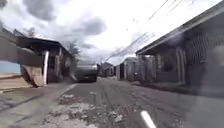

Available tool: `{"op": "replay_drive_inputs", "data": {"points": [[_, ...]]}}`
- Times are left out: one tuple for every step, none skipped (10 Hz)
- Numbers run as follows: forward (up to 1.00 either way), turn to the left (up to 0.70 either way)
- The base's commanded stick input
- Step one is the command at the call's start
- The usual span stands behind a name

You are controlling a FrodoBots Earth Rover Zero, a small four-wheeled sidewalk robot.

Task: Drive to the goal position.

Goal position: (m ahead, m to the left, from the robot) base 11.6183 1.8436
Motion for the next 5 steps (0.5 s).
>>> {"op": "replay_drive_inputs", "data": {"points": [[0.85, -0.06], [0.85, -0.02], [0.85, 0.0], [0.85, 0.0], [0.85, 0.0]]}}
